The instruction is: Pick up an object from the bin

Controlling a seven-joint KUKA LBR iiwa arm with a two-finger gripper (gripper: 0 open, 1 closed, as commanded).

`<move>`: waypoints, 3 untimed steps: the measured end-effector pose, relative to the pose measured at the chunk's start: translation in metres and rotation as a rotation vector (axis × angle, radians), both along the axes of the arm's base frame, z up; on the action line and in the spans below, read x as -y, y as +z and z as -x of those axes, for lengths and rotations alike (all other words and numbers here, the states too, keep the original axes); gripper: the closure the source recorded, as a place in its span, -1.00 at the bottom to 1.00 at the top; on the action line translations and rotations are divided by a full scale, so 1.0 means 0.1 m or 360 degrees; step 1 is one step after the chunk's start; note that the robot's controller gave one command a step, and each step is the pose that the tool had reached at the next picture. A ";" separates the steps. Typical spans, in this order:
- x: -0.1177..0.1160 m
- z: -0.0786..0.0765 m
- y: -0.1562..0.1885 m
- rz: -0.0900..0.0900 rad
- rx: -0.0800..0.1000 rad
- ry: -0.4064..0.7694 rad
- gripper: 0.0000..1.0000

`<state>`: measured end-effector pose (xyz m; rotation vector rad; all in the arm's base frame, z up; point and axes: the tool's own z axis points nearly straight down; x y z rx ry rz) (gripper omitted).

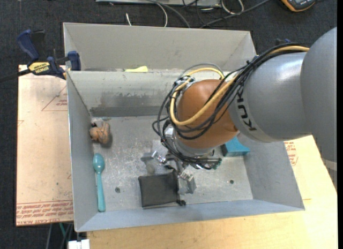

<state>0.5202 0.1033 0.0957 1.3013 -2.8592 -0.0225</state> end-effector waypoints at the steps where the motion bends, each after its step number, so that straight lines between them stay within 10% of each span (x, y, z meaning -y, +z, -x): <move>1: 0.00 0.08 -0.19 -0.0002 0.0005 -0.0024 1.00; 2: 0.00 0.08 -0.19 -0.0001 0.0004 -0.0024 1.00; 3: 0.07 -0.05 -0.22 -0.0002 -0.0013 0.0355 1.00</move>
Offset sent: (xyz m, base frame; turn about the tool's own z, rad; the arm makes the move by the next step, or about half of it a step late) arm 0.0000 0.0000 0.0000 0.0000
